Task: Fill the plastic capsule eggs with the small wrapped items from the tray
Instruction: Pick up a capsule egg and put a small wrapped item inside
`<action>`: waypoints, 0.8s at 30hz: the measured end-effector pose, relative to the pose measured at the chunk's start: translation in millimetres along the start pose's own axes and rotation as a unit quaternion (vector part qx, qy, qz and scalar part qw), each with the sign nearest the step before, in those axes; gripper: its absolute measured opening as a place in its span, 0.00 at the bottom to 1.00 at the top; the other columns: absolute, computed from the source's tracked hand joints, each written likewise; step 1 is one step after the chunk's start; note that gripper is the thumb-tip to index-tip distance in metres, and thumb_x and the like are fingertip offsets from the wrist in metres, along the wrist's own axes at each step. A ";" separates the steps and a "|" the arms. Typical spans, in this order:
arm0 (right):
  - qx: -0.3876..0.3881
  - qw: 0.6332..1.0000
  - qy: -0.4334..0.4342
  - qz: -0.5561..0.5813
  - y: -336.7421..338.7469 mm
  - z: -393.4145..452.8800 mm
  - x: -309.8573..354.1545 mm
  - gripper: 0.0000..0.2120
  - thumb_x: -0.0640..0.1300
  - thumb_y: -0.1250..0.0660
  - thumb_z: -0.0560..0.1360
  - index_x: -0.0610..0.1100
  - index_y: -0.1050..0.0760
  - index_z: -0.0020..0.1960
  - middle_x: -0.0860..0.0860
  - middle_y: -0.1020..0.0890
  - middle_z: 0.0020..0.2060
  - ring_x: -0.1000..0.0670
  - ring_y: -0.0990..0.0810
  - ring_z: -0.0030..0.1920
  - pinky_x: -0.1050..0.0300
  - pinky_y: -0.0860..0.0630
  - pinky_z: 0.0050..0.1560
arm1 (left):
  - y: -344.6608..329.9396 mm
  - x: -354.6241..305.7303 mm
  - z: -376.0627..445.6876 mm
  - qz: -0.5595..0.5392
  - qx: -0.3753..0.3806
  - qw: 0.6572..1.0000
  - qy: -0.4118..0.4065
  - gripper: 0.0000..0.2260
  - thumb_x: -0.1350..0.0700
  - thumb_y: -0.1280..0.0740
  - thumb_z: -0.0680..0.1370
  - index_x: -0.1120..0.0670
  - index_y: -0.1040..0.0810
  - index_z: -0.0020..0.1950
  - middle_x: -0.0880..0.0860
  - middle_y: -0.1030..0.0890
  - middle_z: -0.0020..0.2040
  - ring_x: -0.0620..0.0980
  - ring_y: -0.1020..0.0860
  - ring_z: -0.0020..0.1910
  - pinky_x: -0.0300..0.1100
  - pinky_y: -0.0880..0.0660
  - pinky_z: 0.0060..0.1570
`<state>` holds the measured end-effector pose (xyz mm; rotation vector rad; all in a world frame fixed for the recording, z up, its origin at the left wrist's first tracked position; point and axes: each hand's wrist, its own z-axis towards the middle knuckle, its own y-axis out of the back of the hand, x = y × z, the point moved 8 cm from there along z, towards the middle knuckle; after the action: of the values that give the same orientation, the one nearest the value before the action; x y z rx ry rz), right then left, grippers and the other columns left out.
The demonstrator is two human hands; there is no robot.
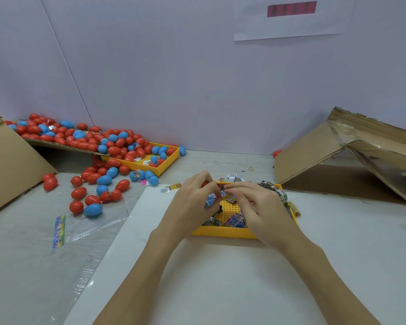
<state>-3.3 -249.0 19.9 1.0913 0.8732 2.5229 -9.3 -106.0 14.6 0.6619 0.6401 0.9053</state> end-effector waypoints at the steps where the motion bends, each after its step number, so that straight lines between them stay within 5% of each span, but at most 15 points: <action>1: -0.027 0.999 -0.014 0.008 3.9 0.4 -2.3 0.12 0.41 0.38 0.84 0.42 0.16 0.58 0.53 0.16 0.57 0.59 0.20 0.58 0.66 0.26 0.60 | 0.5 -1.3 0.3 -0.003 0.000 1.000 -0.002 0.08 0.59 0.22 0.72 0.56 0.18 0.48 0.54 0.22 0.49 0.52 0.24 0.46 0.47 0.22 0.42; 3: -0.074 0.996 -0.046 0.016 10.3 -0.5 -8.2 0.09 0.41 0.35 0.83 0.43 0.17 0.58 0.52 0.16 0.53 0.59 0.20 0.52 0.71 0.26 0.52 | 2.9 -4.3 0.7 -0.014 -0.008 1.000 -0.007 0.08 0.61 0.21 0.71 0.57 0.17 0.47 0.55 0.22 0.48 0.53 0.23 0.46 0.46 0.21 0.41; 6: -0.076 0.992 -0.101 0.026 8.1 -2.5 -18.6 0.09 0.42 0.33 0.82 0.44 0.19 0.61 0.52 0.16 0.50 0.56 0.19 0.49 0.66 0.23 0.48 | 7.8 -9.3 1.2 -0.031 -0.023 0.999 -0.012 0.07 0.61 0.20 0.71 0.57 0.16 0.46 0.56 0.21 0.47 0.54 0.22 0.45 0.46 0.21 0.40; 12: -0.028 0.974 -0.185 0.126 -3.7 -3.8 -32.7 0.16 0.57 0.37 0.82 0.50 0.16 0.45 0.62 0.22 0.27 0.62 0.24 0.32 0.71 0.31 0.36 | 21.4 -26.6 -0.2 -0.013 -0.089 0.993 -0.071 0.05 0.57 0.22 0.71 0.56 0.14 0.44 0.57 0.21 0.44 0.55 0.21 0.44 0.42 0.24 0.41; 16: -0.022 0.967 -0.203 0.150 -2.9 -3.8 -39.1 0.08 0.53 0.28 0.78 0.50 0.13 0.45 0.54 0.14 0.39 0.54 0.16 0.44 0.58 0.19 0.48 | 25.6 -30.3 -3.8 0.023 -0.123 0.988 -0.092 0.05 0.54 0.23 0.73 0.55 0.14 0.45 0.57 0.21 0.45 0.54 0.23 0.44 0.44 0.24 0.41; 19: -0.042 0.946 -0.224 0.230 -2.4 -4.8 -43.5 0.05 0.46 0.26 0.77 0.47 0.14 0.44 0.51 0.13 0.39 0.51 0.14 0.42 0.57 0.17 0.45 | 27.1 -31.2 -4.2 0.039 -0.137 0.985 -0.094 0.08 0.50 0.28 0.77 0.54 0.14 0.47 0.56 0.21 0.46 0.53 0.23 0.46 0.44 0.24 0.43; 21: -0.066 0.946 -0.218 0.229 1.8 -5.1 -43.9 0.05 0.45 0.27 0.77 0.48 0.14 0.44 0.53 0.13 0.38 0.55 0.15 0.40 0.63 0.19 0.41 | 22.2 -29.0 -1.6 -0.009 -0.114 0.991 -0.068 0.09 0.54 0.26 0.77 0.53 0.15 0.56 0.55 0.23 0.49 0.51 0.24 0.48 0.41 0.23 0.46; 24: -0.110 0.956 -0.212 0.168 10.5 -6.8 -48.7 0.05 0.47 0.27 0.78 0.48 0.15 0.45 0.55 0.14 0.37 0.56 0.15 0.41 0.59 0.19 0.43 | 6.1 -6.3 -1.6 -0.226 -0.029 0.968 0.101 0.19 0.60 0.30 0.80 0.49 0.31 0.66 0.48 0.28 0.53 0.46 0.24 0.53 0.35 0.23 0.51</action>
<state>25.2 -281.9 -5.3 1.7300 0.3019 2.4046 -16.5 -108.3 19.5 0.3484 0.8994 0.5644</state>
